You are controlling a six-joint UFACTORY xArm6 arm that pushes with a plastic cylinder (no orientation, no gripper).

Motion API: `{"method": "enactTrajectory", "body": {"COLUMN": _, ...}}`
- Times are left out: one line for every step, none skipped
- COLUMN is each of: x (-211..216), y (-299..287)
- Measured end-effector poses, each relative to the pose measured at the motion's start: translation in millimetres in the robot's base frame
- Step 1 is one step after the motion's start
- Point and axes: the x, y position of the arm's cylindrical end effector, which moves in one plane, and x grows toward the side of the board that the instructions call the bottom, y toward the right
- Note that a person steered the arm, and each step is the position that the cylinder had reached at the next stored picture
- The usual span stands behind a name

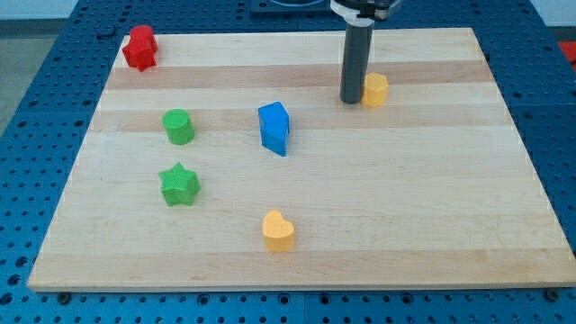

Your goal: Move yellow hexagon closer to yellow heart

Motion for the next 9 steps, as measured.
{"method": "enactTrajectory", "body": {"x": -17.9, "y": -2.9}}
{"method": "enactTrajectory", "body": {"x": -42.2, "y": -1.7}}
{"method": "enactTrajectory", "body": {"x": -44.9, "y": 13.3}}
{"method": "enactTrajectory", "body": {"x": -37.8, "y": 23.7}}
{"method": "enactTrajectory", "body": {"x": -22.8, "y": 26.3}}
{"method": "enactTrajectory", "body": {"x": -8.6, "y": 26.3}}
{"method": "enactTrajectory", "body": {"x": 6.5, "y": 26.7}}
{"method": "enactTrajectory", "body": {"x": 24.8, "y": 26.7}}
{"method": "enactTrajectory", "body": {"x": 43.5, "y": 26.7}}
